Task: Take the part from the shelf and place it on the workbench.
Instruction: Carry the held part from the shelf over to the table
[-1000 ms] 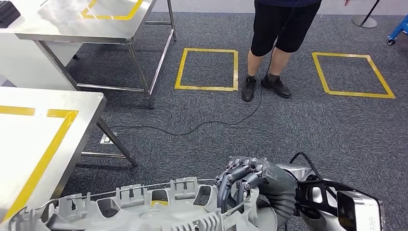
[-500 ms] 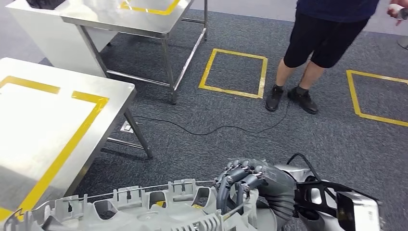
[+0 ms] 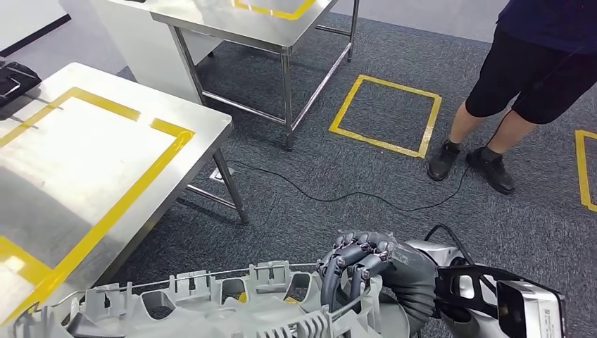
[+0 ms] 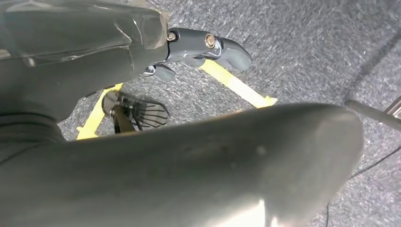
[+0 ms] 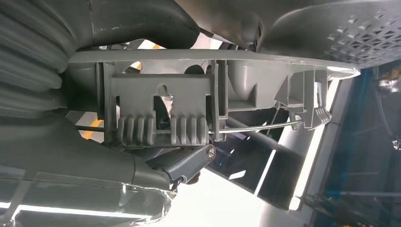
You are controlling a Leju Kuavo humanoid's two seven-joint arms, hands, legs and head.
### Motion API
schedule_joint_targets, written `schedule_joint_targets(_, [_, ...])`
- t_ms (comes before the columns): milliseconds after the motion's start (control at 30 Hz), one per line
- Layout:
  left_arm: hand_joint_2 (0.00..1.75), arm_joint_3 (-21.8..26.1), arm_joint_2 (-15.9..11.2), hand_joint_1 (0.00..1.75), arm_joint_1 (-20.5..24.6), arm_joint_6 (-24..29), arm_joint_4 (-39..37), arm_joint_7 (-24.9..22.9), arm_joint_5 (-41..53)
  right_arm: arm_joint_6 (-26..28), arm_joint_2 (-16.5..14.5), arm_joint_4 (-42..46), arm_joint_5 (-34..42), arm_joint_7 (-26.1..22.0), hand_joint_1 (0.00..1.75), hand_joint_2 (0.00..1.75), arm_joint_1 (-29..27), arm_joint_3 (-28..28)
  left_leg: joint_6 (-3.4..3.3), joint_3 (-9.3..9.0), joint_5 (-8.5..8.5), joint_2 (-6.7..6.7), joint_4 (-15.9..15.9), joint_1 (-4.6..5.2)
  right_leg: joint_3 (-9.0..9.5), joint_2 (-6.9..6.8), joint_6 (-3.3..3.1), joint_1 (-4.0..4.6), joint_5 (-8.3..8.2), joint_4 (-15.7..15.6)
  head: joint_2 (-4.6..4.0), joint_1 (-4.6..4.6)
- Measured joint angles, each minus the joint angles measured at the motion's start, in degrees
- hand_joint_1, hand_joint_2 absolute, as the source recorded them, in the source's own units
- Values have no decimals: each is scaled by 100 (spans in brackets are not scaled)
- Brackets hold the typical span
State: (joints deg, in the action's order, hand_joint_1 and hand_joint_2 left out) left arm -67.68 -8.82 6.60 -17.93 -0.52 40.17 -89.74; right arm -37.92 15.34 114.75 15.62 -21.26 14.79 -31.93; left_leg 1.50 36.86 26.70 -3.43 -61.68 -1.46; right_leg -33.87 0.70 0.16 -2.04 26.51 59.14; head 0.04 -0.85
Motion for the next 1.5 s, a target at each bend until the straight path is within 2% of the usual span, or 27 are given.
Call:
schedule_joint_targets(33, [0,0,2,0,10,4,0,0,0,-2,0,0,0,0,150,175,-1,0,7,166,158,175,-339,10,15,-64,-30,20,15,-1,0,-11])
schedule_joint_targets(67, [0,0,4,0,20,8,0,0,0,-3,0,-1,0,-1,150,175,-4,0,11,368,328,258,-748,9,23,-133,-51,41,29,0,0,-18])
schedule_joint_targets(133, [0,-1,13,0,22,19,0,0,0,-2,0,-2,-32,-1,150,175,-8,1,7,675,475,299,-1301,8,33,-273,-78,77,51,1,0,-18])
schedule_joint_targets(167, [0,-1,15,0,19,28,0,0,0,3,0,-3,-69,-1,150,175,-8,2,-2,680,400,309,-1278,10,41,-341,-89,91,61,1,0,-19])
schedule_joint_targets(200, [0,-1,15,0,17,38,0,0,0,9,0,-3,-121,-1,150,175,-7,4,-21,556,232,338,-1014,16,57,-407,-94,103,74,1,0,-19])
schedule_joint_targets(267, [0,-1,11,0,20,54,0,0,0,20,1,-3,-224,-1,150,175,-3,7,-92,142,-103,564,-216,68,99,-519,-83,129,108,-1,0,-17])
schedule_joint_targets(333, [0,-1,8,0,29,63,0,0,0,31,2,-8,-310,-1,150,175,2,5,-154,-71,-203,759,222,140,123,-617,-42,152,139,-6,0,-15])
schedule_joint_targets(367, [0,-1,5,0,32,65,0,0,0,35,2,-13,-342,-2,150,175,5,3,-174,-70,-180,764,252,168,131,-671,-16,158,149,-15,0,-14])
schedule_joint_targets(433, [0,-1,-8,0,22,80,0,0,0,42,3,-30,-406,-2,150,175,22,-10,-219,-103,-206,624,317,159,162,-741,39,154,177,-27,0,-13])
schedule_joint_targets(500, [0,-15,-4,0,3,223,0,-139,54,31,10,-52,-446,-1,150,175,43,-32,-279,-192,-253,473,406,114,66,-523,51,143,326,230,-1,4])
schedule_joint_targets(567, [0,-95,33,0,-58,603,0,-796,241,3,16,-94,-449,-5,150,175,60,-64,-314,-227,-276,320,437,90,-283,-208,18,125,615,939,-1,29])
schedule_joint_targets(633, [0,-223,73,0,-192,952,0,-1731,418,-13,10,-152,-449,-9,150,175,69,-105,-320,-227,-271,169,433,90,-639,-109,36,114,779,1552,0,39])
schedule_joint_targets(667, [0,-281,94,0,-275,1029,0,-2031,459,-10,5,-175,-456,-10,150,175,70,-121,-317,-229,-265,88,428,88,-697,-98,75,104,732,1579,0,38])
schedule_joint_targets(700, [0,-330,117,0,-353,1059,0,-2191,480,-7,3,-192,-464,-12,150,175,69,-135,-307,-233,-258,0,420,82,-632,-81,129,89,583,1352,0,39])
schedule_joint_targets(767, [0,-403,159,0,-452,1075,0,-2212,499,-1,4,-214,-481,-27,150,175,69,-149,-266,-232,-232,-195,384,70,-309,82,211,47,199,545,0,43])
schedule_joint_targets(833, [0,-442,176,0,-486,1097,0,-2153,462,3,5,-232,-501,-59,150,175,67,-160,-198,-203,-203,-361,346,70,-86,227,174,36,-3,42,0,48])
schedule_joint_targets(900, [0,-464,175,0,-525,1125,0,-2068,369,13,3,-244,-529,-89,150,175,68,-164,-125,-170,-199,-464,349,55,-44,185,73,64,-23,-13,0,51])
schedule_joint_targets(933, [0,-471,170,0,-549,1133,-1,-2024,310,20,0,-246,-544,-99,150,175,71,-164,-95,-161,-195,-447,344,42,-30,138,36,66,-28,-17,0,50])
schedule_joint_targets(1000, [0,-474,162,0,-566,1146,-1,-1953,194,35,-11,-249,-575,-113,150,175,61,-164,-43,-63,-72,-171,137,55,4,35,-36,53,-25,-33,0,23])
schedule_joint_targets(1067, [0,-473,158,0,-535,1159,-1,-1919,119,41,-19,-256,-597,-132,150,175,42,-165,-12,267,252,186,-531,68,34,-90,-90,74,4,-36,0,-8])
schedule_joint_targets(1133, [0,-473,161,0,-513,1168,0,-1894,93,42,-22,-273,-605,-151,150,175,28,-167,-1,630,496,297,-1224,61,47,-225,-121,106,28,-34,0,-14])
schedule_joint_targets(1167, [0,-473,163,0,-512,1171,0,-1876,87,41,-25,-281,-607,-158,150,175,24,-169,-5,686,475,308,-1310,61,54,-291,-128,119,40,-34,0,-14])
schedule_joint_targets(1233, [0,-474,160,0,-512,1185,0,-1827,55,30,-31,-287,-609,-172,150,175,21,-169,-52,434,165,378,-809,78,90,-412,-134,146,70,-35,0,-15])
schedule_joint_targets(1300, [0,-475,138,0,-498,1200,-1,-1775,19,10,-36,-290,-609,-178,150,175,27,-166,-158,24,-111,659,-35,150,137,-526,-120,180,107,-38,0,-10])
schedule_joint_targets(1367, [0,-474,119,0,-472,1203,-1,-1730,4,-5,-45,-301,-610,-181,150,175,33,-163,-240,-130,-154,813,278,220,164,-635,-78,197,141,-45,0,-10])
schedule_joint_targets(1433, [0,-469,114,0,-464,1187,0,-1691,2,-15,-62,-316,-609,-185,150,175,38,-160,-282,-155,-174,674,330,217,187,-748,-29,203,171,-63,0,-15])
schedule_joint_targets(1500, [0,-456,120,0,-469,1151,0,-1644,2,-24,-70,-325,-602,-189,150,175,46,-150,-328,-256,-235,528,442,176,162,-605,4,197,259,71,-1,-4])
